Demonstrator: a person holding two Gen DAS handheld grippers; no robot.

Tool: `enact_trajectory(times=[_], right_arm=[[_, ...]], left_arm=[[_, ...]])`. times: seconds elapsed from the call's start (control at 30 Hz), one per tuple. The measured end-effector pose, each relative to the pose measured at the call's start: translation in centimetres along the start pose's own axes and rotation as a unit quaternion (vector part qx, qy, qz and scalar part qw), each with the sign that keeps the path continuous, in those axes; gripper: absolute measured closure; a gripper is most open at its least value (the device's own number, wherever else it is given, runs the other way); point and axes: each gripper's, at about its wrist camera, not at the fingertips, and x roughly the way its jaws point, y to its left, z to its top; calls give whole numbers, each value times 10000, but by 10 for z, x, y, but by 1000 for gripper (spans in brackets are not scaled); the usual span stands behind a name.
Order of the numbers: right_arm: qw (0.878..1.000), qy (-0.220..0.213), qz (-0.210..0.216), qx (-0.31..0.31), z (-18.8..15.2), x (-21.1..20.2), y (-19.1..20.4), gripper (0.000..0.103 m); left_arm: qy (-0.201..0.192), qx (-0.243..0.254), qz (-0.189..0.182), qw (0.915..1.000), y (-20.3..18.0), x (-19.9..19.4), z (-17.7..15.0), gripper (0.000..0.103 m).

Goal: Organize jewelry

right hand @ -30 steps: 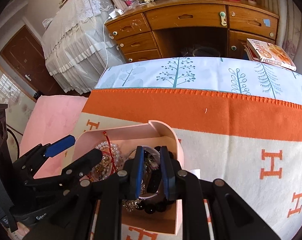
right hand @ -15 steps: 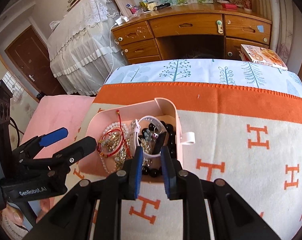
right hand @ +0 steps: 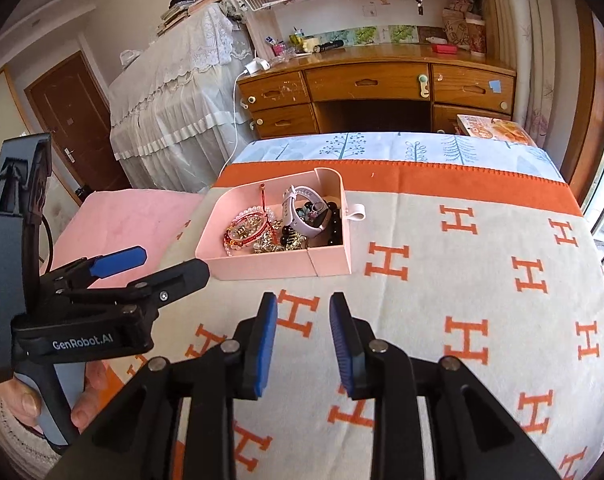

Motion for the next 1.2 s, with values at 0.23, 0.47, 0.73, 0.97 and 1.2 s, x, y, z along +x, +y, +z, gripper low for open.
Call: enact_trajectory(times=[0.23,0.47,0.73,0.97,1.2], right_arm=[[9990,-268,-142,316,-41,-45,-5,73],[9971,-545,-322,425,-79,-81,-1,60],[9951,-659,-593,449,-112,-93,-1,57],[9941,-774,-605,467,-130,-102,-2,57],[9931,-921,-577,439,-136,-110,-3,57]], left_arm=[[-444,250,-58,9987,-36,-60,-46,1],[-692,351,234,9967,-59,-90,-87,1],[-637,191,466,9967,-66,-88,-118,1],[-724,222,512,9958,-71,-92,-134,1],[-904,261,587,9938,-77,-100,-138,1]])
